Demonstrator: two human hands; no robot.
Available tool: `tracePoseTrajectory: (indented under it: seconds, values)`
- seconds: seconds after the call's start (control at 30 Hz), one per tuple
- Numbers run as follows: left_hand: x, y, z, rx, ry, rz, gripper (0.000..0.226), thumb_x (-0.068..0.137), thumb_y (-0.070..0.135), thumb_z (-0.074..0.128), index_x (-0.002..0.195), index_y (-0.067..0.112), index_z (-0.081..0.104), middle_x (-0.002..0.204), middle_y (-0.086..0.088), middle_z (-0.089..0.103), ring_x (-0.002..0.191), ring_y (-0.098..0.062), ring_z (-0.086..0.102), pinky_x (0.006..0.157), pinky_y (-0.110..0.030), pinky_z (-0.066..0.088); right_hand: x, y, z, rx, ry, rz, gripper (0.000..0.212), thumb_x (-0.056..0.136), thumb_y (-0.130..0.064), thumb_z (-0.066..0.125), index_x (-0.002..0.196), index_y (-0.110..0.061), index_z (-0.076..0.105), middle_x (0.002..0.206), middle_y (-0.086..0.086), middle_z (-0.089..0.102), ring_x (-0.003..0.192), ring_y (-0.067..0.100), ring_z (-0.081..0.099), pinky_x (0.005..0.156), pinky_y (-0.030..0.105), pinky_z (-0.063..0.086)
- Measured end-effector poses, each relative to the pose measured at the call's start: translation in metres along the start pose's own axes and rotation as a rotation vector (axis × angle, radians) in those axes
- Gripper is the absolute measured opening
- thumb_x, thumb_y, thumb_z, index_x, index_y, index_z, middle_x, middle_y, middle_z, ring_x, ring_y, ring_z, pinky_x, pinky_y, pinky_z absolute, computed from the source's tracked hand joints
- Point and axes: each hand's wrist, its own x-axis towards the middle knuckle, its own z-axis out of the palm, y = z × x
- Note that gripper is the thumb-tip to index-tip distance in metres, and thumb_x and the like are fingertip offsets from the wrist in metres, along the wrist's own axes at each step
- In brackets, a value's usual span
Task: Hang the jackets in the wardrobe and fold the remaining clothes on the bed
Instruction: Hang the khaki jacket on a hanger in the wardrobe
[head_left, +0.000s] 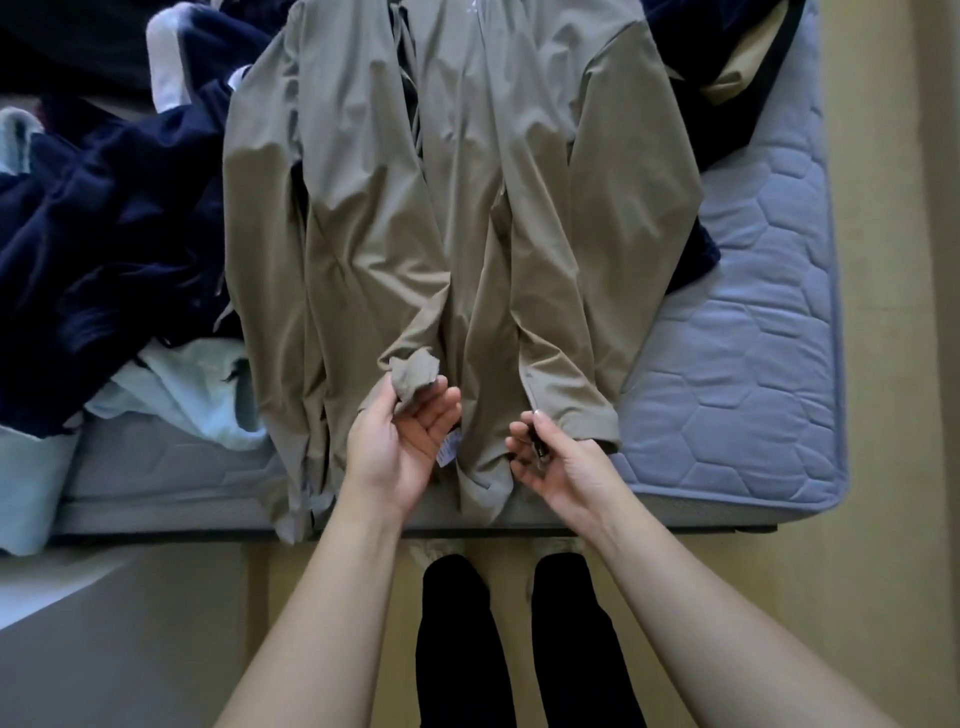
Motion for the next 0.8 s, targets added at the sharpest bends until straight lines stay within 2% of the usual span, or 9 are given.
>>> tracePoseTrajectory:
  seconds: [0.07,0.17,0.23,0.33,0.47,0.57,0.7,0.8]
  values:
    - [-0.020,0.000,-0.001,0.159,-0.040,-0.011,0.063,0.104,0.029,0.030,0.066,0.010,0.076,0.060,-0.003,0.068,0.049,-0.012,0.064,0.047,-0.021,0.052,-0.005,0.004,0.006,0.036,-0.037,0.048,0.016,0.077,-0.026,0.065,0.087,-0.013,0.067,0.088,0.003,0.073,0.077,0.013,0.069,0.071,0.028,0.052]
    - [-0.041,-0.005,-0.006,0.375,-0.008,-0.004,0.042,0.104,0.024,0.033,0.086,0.003,0.065,0.056,-0.003,0.061,0.041,-0.009,0.052,0.039,-0.018,0.040,-0.014,0.011,0.023,0.131,-0.154,0.150,0.013,0.080,-0.027,0.060,0.086,-0.016,0.064,0.101,0.005,0.073,0.090,0.017,0.070,0.081,0.034,0.052]
    - [-0.048,-0.008,-0.010,0.483,-0.022,-0.004,0.032,0.104,0.023,0.034,0.093,0.006,0.059,0.054,0.001,0.058,0.039,-0.007,0.046,0.037,-0.016,0.034,-0.018,0.010,0.034,0.153,-0.236,0.195,0.014,0.085,-0.028,0.056,0.086,-0.017,0.064,0.096,0.004,0.073,0.091,0.018,0.069,0.083,0.037,0.052]
    - [-0.055,-0.009,-0.016,0.628,0.004,-0.002,0.022,0.102,0.023,0.039,0.099,0.012,0.058,0.054,0.008,0.054,0.038,-0.003,0.042,0.035,-0.014,0.033,-0.021,0.003,0.045,0.027,-0.293,0.168,0.021,0.086,-0.030,0.055,0.082,-0.017,0.071,0.079,0.000,0.069,0.079,0.014,0.068,0.081,0.034,0.051]
    - [-0.060,-0.011,-0.025,0.609,0.093,0.046,0.017,0.099,0.024,0.048,0.098,0.012,0.059,0.057,0.005,0.049,0.039,-0.004,0.040,0.035,-0.015,0.029,-0.024,0.002,0.056,-0.077,-0.239,0.082,0.020,0.078,-0.027,0.060,0.074,-0.014,0.075,0.084,0.003,0.070,0.089,0.018,0.064,0.083,0.030,0.052]
    - [-0.063,-0.014,-0.028,0.665,0.005,0.067,0.015,0.088,0.026,0.060,0.084,0.012,0.059,0.053,0.005,0.048,0.041,-0.007,0.036,0.039,-0.017,0.026,-0.026,0.004,0.056,-0.191,-0.249,0.009,0.021,0.077,-0.031,0.062,0.076,-0.017,0.077,0.086,0.001,0.072,0.086,0.014,0.065,0.088,0.029,0.047]
    - [-0.060,-0.019,-0.027,0.648,-0.040,0.060,0.009,0.089,0.010,0.062,0.083,0.004,0.066,0.050,0.004,0.043,0.044,-0.008,0.030,0.040,-0.016,0.025,-0.029,0.008,0.049,-0.238,-0.192,-0.093,0.026,0.081,-0.035,0.059,0.084,-0.017,0.077,0.088,0.003,0.072,0.083,0.015,0.065,0.081,0.029,0.046]
    - [-0.059,-0.018,-0.022,0.541,-0.028,0.034,0.011,0.088,0.011,0.060,0.089,0.006,0.070,0.059,0.001,0.056,0.044,-0.005,0.036,0.042,-0.014,0.028,-0.031,0.008,0.039,-0.233,-0.165,-0.126,0.034,0.096,-0.031,0.044,0.102,-0.013,0.073,0.102,0.008,0.072,0.093,0.017,0.067,0.087,0.032,0.049]
